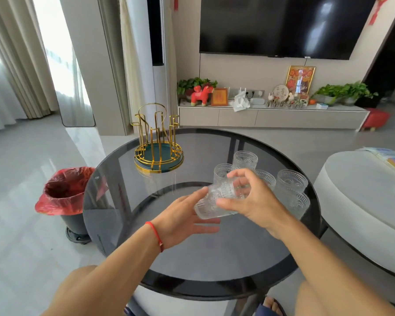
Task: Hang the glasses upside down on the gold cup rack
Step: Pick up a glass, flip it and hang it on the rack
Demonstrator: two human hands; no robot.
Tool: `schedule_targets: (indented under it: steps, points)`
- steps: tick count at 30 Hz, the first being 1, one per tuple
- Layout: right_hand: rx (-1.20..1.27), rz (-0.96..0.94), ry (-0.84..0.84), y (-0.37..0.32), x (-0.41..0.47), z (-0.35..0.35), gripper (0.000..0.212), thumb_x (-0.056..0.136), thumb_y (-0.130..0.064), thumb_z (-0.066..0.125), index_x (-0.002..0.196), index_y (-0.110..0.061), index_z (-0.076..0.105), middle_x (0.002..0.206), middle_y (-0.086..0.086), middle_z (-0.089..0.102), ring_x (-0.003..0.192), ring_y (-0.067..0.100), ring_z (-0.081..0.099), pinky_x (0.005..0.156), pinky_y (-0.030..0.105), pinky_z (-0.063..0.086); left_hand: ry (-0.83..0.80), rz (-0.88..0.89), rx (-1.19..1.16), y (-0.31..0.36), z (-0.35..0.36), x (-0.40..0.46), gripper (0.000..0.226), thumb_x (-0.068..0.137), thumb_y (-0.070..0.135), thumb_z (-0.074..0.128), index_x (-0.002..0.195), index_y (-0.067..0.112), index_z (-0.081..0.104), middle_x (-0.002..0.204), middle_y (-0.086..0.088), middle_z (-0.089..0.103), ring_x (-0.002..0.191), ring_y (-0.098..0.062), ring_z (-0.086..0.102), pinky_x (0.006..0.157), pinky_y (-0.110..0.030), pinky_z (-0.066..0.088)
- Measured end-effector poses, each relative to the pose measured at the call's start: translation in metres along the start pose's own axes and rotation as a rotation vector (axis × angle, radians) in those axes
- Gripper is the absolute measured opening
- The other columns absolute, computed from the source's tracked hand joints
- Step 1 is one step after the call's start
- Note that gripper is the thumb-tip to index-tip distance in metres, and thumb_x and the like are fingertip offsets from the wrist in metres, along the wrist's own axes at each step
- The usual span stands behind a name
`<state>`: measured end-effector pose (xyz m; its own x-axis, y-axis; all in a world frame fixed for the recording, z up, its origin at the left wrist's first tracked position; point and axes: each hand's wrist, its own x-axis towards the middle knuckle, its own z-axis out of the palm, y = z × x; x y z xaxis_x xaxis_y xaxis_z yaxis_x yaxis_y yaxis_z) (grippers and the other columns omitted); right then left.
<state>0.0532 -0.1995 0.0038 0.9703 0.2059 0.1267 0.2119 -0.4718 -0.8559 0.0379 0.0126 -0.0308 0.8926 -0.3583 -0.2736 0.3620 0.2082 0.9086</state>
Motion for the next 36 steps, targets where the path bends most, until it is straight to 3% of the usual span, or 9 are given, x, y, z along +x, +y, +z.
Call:
schedule_targets:
  steps: [7,10,14,18,21,23,26,32,36]
  points:
    - [-0.307,-0.034,-0.143,-0.022,0.037,0.034,0.088,0.059,-0.071,0.076,0.133,-0.04,0.04,0.127,-0.02,0.047,0.121,0.008,0.052,0.086,0.028,0.047,0.306,0.247,0.128,0.041,-0.026,0.015,0.08,0.063,0.04,0.093,0.133,0.027,0.056,0.121,-0.015,0.068,0.101,-0.026,0.073,0.08,-0.042,0.063]
    - [-0.278,-0.091,-0.137,-0.038,0.061,0.056,0.104,0.062,-0.07,0.076,0.151,-0.038,0.031,0.132,-0.021,0.043,0.119,0.006,0.047,0.081,0.02,0.041,0.341,0.388,0.198,0.056,-0.039,0.022,0.078,0.06,0.043,0.093,0.129,0.034,0.059,0.114,-0.015,0.072,0.099,-0.027,0.074,0.079,-0.041,0.061]
    - [-0.145,-0.085,-0.07,-0.049,0.097,0.07,0.098,0.061,-0.064,0.083,0.144,-0.038,0.039,0.121,-0.019,0.056,0.107,0.009,0.058,0.073,0.017,0.045,0.383,0.493,0.187,0.066,-0.061,0.038,0.052,0.082,0.049,0.076,0.128,0.029,0.062,0.113,-0.005,0.075,0.101,-0.021,0.074,0.075,-0.033,0.061]
    - [0.012,-0.002,-0.036,-0.055,0.146,0.077,0.093,0.054,-0.053,0.087,0.131,-0.034,0.039,0.115,-0.012,0.06,0.103,0.007,0.06,0.081,0.032,0.055,0.517,0.435,0.407,0.071,-0.103,0.063,0.04,0.102,0.047,0.042,0.135,0.028,0.057,0.136,0.003,0.06,0.129,-0.018,0.053,0.098,-0.03,0.048]
    - [0.056,-0.027,0.066,-0.064,0.18,0.065,0.094,0.053,-0.059,0.084,0.132,-0.037,0.038,0.114,-0.013,0.056,0.103,0.009,0.059,0.074,0.028,0.05,0.65,0.337,0.866,0.058,-0.12,0.078,0.046,0.101,0.042,0.044,0.145,0.03,0.048,0.162,-0.001,0.031,0.151,-0.023,0.015,0.119,-0.046,0.022]
    - [0.184,-0.035,0.114,-0.073,0.217,0.058,0.095,0.066,-0.047,0.088,0.144,-0.034,0.036,0.128,-0.003,0.055,0.114,0.019,0.059,0.086,0.036,0.055,0.671,0.285,1.029,0.051,-0.131,0.087,0.052,0.097,0.046,0.049,0.148,0.037,0.042,0.167,0.001,0.017,0.154,-0.026,-0.002,0.122,-0.052,0.011]
    - [0.383,-0.055,0.162,-0.087,0.28,0.049,0.081,0.079,-0.021,0.089,0.145,-0.023,0.041,0.129,0.001,0.062,0.117,0.019,0.064,0.09,0.037,0.058,0.673,0.215,1.218,0.045,-0.152,0.096,0.063,0.093,0.049,0.05,0.153,0.037,0.034,0.169,0.001,0.01,0.155,-0.028,-0.007,0.123,-0.056,0.013]
    - [0.313,-0.095,0.198,-0.105,0.371,0.066,0.087,0.077,-0.025,0.092,0.147,-0.022,0.04,0.138,0.001,0.054,0.119,0.017,0.057,0.088,0.031,0.054,0.691,0.086,1.328,0.034,-0.165,0.111,0.075,0.091,0.045,0.053,0.157,0.032,0.021,0.169,0.0,0.008,0.155,-0.026,-0.002,0.122,-0.059,0.014]
    - [0.236,-0.124,0.197,-0.112,0.409,0.087,0.088,0.076,-0.025,0.092,0.146,-0.018,0.04,0.142,0.003,0.052,0.127,0.022,0.054,0.106,0.043,0.051,0.704,0.101,1.325,0.037,-0.166,0.113,0.07,0.093,0.04,0.055,0.156,0.03,0.027,0.168,-0.002,0.015,0.155,-0.026,0.0,0.123,-0.056,0.014]
